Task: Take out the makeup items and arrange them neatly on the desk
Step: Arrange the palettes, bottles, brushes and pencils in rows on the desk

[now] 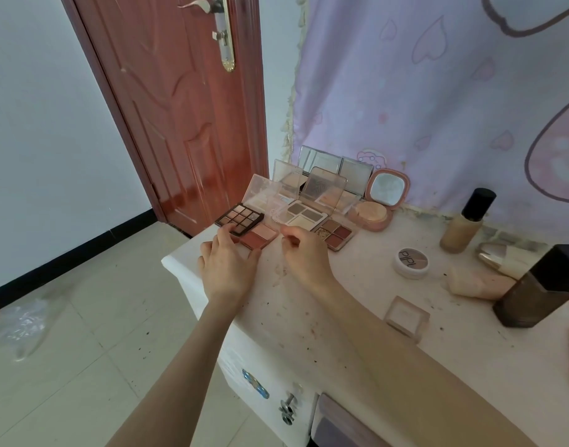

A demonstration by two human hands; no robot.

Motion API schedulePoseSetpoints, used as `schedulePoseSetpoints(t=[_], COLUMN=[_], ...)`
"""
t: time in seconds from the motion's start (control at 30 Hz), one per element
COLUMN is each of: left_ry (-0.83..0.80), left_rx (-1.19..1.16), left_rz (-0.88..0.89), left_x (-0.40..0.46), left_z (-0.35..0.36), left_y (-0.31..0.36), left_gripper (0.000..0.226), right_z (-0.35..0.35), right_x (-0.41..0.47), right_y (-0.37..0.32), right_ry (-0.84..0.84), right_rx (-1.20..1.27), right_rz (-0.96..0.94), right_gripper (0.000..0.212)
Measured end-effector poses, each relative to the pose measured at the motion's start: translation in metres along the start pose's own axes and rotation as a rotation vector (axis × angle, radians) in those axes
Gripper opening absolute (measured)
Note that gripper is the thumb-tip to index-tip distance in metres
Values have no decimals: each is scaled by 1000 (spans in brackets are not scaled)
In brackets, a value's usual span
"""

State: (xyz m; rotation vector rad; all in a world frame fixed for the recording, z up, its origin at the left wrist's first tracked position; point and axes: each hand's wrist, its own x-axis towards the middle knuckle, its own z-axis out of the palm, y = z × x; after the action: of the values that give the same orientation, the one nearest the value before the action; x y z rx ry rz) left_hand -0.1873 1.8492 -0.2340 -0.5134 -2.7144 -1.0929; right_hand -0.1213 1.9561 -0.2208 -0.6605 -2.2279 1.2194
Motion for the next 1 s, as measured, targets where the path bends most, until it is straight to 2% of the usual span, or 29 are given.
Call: schedulePoseSetpoints(t=[0.17, 0.27, 0.33, 0.4, 0.5, 0.57, 0.7, 0.87, 0.93, 1.0], left_ry=[7, 12, -8, -79, -241, -368, -522, -572, -547, -527], left_rx=[17, 88, 131, 114, 76, 96, 68, -58, -67, -89], left_rz=[33, 95, 210, 398, 643, 720, 771, 810, 814, 799], left_x=[-7, -24, -39, -54, -70, -76, -87, -97, -96, -95], left_z=[-3, -5, -4, -3, 0, 4, 17, 28, 32, 34], left_y=[0, 3, 8, 16, 31, 41, 59, 80, 84, 87], left_gripper=[57, 51, 45, 39, 36, 41, 47, 49, 43, 37], right_z=[-20, -46, -67, -90, -122, -139, -160, -178, -182, -182], right_x=[-13, -24, -33, -43, -59, -71, -95, -110, -110, -110], right_y=[1, 3, 5, 9, 19, 29, 42, 54, 58, 62], right_ry=[-101, -104, -82, -41, -23, -49, -96, -272, -275, -245], right_rx=[-5, -11, -40, -93, -217, -306, -393, -423, -450, -480], right_rz=[24, 26, -17, -90, -149, -108, -45, 37, 57, 19], right_gripper=[31, 29, 28, 28, 26, 29, 39, 78, 77, 66])
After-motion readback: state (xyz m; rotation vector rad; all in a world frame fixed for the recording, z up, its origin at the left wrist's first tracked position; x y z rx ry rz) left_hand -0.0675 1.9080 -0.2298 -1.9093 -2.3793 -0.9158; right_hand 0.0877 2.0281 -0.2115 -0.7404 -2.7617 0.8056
